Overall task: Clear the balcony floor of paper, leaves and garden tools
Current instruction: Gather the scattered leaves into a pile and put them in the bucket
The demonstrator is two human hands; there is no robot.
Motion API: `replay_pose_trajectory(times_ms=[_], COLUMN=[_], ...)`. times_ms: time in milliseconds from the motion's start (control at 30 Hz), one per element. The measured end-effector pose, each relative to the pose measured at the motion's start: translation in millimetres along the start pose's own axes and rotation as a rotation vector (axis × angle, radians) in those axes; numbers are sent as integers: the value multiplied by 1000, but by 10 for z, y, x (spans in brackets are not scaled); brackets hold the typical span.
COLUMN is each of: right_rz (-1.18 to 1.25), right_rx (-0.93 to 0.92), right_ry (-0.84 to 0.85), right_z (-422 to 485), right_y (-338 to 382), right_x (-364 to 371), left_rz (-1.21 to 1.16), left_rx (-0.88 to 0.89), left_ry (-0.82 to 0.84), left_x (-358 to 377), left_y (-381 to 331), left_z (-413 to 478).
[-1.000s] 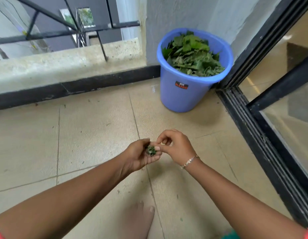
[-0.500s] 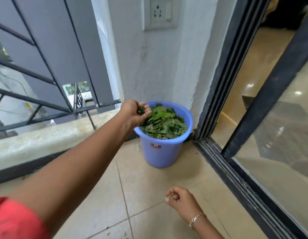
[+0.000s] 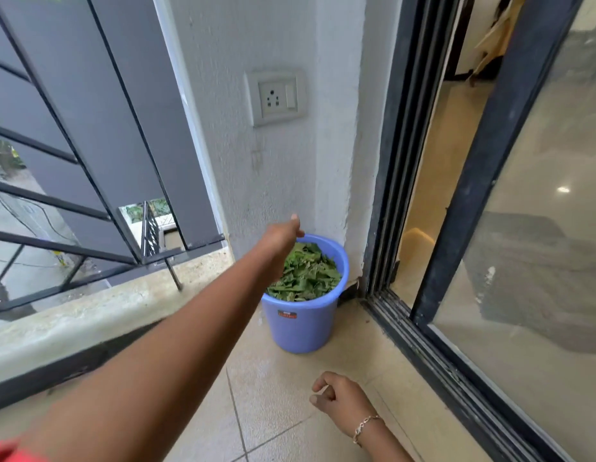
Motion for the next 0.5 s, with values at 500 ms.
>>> replay_pose_trajectory(times_ms=[500], right_rz=[29], right_rx=[48], right_ry=[-36], right_z=[67], right_y=[26], right_x=[-147], left_rz=[-355], left_rx=[-3], left_ry=[-119], left_x=[352], left_y=[252], left_z=[-983])
Point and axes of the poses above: each hand's wrist, its own z-axis towards the middle knuckle, its own x-axis out of the palm, y = z × x, the point moved 4 cm from there along z, towards the middle knuckle, and after that the axes turned 11 degrees about y, right-handed, at the moved point
